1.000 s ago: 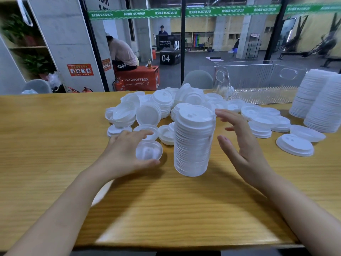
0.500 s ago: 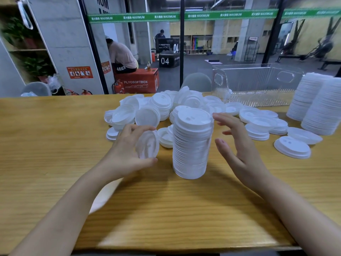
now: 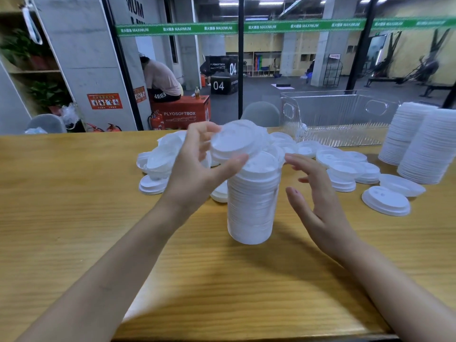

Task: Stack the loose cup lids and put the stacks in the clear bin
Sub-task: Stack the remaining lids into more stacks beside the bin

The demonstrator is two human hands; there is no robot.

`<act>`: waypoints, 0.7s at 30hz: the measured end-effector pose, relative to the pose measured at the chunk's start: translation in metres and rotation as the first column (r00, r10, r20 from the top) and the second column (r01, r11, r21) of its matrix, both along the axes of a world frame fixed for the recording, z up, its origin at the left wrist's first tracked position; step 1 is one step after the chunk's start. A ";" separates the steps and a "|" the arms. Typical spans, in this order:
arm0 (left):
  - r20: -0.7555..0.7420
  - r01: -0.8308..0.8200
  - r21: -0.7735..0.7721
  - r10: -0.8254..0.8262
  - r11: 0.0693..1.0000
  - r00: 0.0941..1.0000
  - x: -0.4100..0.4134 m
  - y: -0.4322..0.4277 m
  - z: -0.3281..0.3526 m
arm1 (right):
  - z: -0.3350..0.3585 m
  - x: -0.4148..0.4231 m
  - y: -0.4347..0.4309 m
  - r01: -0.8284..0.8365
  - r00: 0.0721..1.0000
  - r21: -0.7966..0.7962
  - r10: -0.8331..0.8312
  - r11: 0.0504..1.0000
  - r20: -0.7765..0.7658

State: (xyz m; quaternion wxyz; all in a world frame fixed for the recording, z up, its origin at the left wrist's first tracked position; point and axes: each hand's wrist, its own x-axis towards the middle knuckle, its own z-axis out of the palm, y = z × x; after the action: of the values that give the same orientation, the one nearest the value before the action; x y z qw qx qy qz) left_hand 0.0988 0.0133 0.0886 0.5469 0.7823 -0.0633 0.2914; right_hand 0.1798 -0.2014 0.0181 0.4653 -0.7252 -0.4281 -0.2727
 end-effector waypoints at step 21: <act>-0.159 0.057 0.167 -0.031 0.984 0.987 0.006 -0.005 -0.012 | 0.005 -0.006 0.001 -0.011 0.998 -0.099 0.017 0.995 0.066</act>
State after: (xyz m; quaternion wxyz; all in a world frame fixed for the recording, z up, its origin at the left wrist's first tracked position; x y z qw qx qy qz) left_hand 0.1045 0.0086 0.0766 0.4875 0.8450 -0.0625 0.2109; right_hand 0.1741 -0.2000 0.0226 0.4164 -0.7347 -0.4614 -0.2720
